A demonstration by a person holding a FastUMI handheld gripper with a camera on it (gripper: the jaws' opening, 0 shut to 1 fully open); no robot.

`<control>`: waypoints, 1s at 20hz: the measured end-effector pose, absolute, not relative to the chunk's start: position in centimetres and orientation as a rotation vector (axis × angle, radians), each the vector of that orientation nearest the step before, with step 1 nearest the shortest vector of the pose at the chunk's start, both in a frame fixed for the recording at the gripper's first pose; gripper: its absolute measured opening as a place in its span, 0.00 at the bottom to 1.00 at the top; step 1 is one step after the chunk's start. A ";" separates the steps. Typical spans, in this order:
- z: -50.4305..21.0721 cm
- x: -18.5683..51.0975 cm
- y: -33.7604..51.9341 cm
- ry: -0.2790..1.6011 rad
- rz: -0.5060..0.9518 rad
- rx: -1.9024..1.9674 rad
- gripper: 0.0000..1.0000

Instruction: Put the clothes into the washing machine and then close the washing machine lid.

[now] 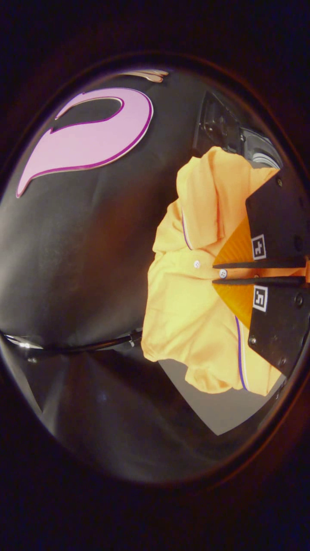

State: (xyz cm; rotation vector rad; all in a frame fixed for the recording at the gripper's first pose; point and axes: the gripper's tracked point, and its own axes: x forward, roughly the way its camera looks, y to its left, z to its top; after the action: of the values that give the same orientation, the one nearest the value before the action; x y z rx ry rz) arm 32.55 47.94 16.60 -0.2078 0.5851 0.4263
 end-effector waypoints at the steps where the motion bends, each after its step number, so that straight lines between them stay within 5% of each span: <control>1: 16.7 32.5 47.7 0.579 0.421 -0.219 0.05; 20: 17.9 31.5 46.0 0.587 -0.117 -0.190 0.00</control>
State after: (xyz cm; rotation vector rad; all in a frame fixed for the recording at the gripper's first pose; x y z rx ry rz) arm 31.48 46.04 17.90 -0.1898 0.5869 -0.1172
